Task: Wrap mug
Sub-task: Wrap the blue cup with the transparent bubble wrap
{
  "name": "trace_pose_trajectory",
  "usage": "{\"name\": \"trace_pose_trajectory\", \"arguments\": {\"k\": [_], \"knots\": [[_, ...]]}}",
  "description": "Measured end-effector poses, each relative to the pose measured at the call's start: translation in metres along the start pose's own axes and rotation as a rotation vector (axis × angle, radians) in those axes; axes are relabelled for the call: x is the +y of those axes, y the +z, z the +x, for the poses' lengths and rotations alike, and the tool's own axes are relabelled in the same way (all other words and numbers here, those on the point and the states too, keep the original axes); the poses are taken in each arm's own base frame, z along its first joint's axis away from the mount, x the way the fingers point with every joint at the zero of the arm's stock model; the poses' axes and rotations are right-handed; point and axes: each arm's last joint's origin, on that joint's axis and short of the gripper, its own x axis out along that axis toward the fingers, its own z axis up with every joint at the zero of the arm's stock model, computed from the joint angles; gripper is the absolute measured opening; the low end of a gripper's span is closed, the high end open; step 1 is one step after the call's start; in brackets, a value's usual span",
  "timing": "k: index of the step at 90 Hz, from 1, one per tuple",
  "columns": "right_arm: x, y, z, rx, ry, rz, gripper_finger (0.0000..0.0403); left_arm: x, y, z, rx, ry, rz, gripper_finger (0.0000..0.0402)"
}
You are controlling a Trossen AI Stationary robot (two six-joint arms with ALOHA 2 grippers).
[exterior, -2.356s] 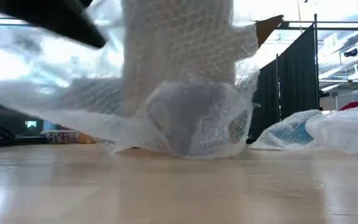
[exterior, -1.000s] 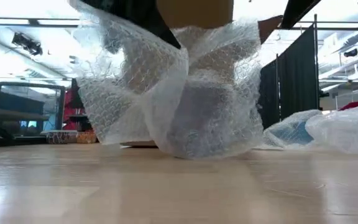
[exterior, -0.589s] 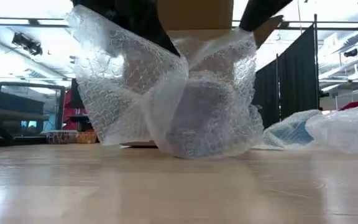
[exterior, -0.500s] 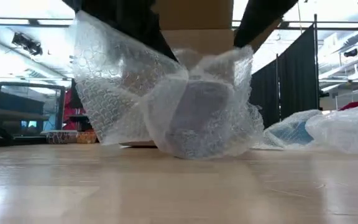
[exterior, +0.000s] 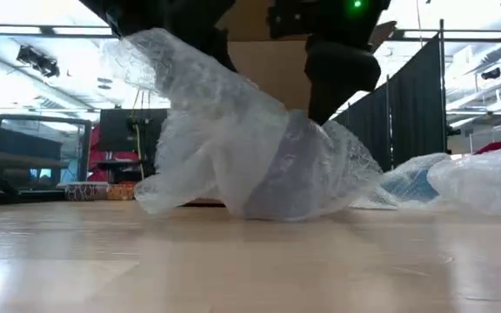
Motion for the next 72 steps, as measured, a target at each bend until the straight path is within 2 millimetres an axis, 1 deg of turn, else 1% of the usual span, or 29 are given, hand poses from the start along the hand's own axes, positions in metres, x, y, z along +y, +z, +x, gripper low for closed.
{"name": "trace_pose_trajectory", "arguments": {"k": [15, 28, 39, 46, 60, 72], "knots": [[0.001, 0.001, -0.002, 0.001, 0.027, -0.050, 0.0169, 0.000, 0.002, -0.002, 0.007, -0.033, 0.004, 0.0000], [-0.002, 0.005, -0.015, -0.001, 0.038, -0.104, 0.0169, -0.002, 0.008, -0.006, 0.016, -0.103, -0.014, 0.0000], [-0.005, 0.016, -0.031, -0.057, 0.058, -0.101, 0.0169, -0.001, 0.022, -0.015, 0.029, -0.231, -0.049, 0.0000], [-0.004, 0.021, -0.036, -0.100, 0.071, -0.100, 0.0169, 0.001, 0.033, -0.020, 0.051, -0.331, -0.058, 0.0000], [-0.002, 0.023, -0.037, -0.116, 0.111, -0.145, 0.0169, 0.010, 0.053, -0.033, 0.105, -0.467, -0.047, 0.0000], [-0.003, 0.024, -0.035, -0.106, 0.118, -0.153, 0.0169, 0.015, 0.062, -0.038, 0.169, -0.502, -0.026, 0.0000]]}}
